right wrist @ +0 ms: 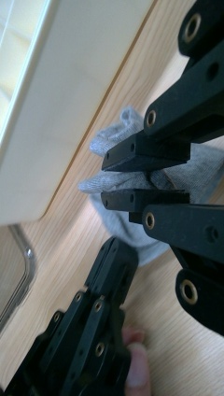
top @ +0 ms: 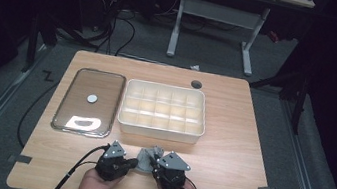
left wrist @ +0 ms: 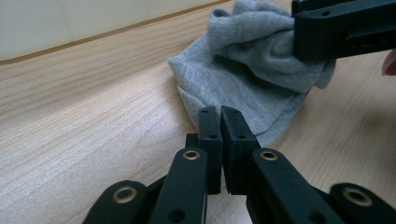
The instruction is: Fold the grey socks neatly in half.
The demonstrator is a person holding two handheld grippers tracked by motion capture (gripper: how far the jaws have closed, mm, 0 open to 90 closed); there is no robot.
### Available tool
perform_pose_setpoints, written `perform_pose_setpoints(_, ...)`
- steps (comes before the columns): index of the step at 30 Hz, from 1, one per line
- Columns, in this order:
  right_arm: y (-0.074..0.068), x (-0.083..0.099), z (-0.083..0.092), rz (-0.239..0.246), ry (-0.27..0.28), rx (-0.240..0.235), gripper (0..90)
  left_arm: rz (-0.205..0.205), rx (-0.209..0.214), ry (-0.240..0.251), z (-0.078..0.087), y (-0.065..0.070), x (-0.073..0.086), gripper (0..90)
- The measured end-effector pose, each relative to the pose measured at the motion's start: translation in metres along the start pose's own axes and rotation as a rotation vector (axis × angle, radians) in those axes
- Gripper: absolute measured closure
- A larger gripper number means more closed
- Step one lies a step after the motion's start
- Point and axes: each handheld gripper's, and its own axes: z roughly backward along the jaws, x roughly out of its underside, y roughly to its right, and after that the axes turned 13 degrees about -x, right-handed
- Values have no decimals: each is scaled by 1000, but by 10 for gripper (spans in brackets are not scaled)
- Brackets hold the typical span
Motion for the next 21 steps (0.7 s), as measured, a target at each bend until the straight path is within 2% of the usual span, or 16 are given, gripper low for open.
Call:
perform_pose_setpoints(4,-9,-5,-8,28,7,-13,807,-4,1,2,0,0,0,874)
perform_pose_setpoints(6,-9,-3,-13,30,-11,-13,806,-4,1,3,0,0,0,873)
perform_pose_setpoints(10,-6,7,-23,8,-40,-26,801,-2,4,4,0,1,0,871)
perform_pose_setpoints(13,-5,10,-27,2,-36,-43,794,-3,5,4,0,1,1,868)
perform_pose_setpoints(16,-6,9,-26,6,-34,-61,767,-3,7,3,0,1,1,862)
perform_pose_setpoints(17,-6,6,-22,8,-19,-74,735,-4,7,4,0,1,1,859)
perform_pose_setpoints(19,-8,0,-8,5,37,-72,710,-5,7,5,0,1,1,848)
perform_pose_setpoints(21,-8,-2,-2,3,52,-59,707,-3,9,5,0,1,1,840)
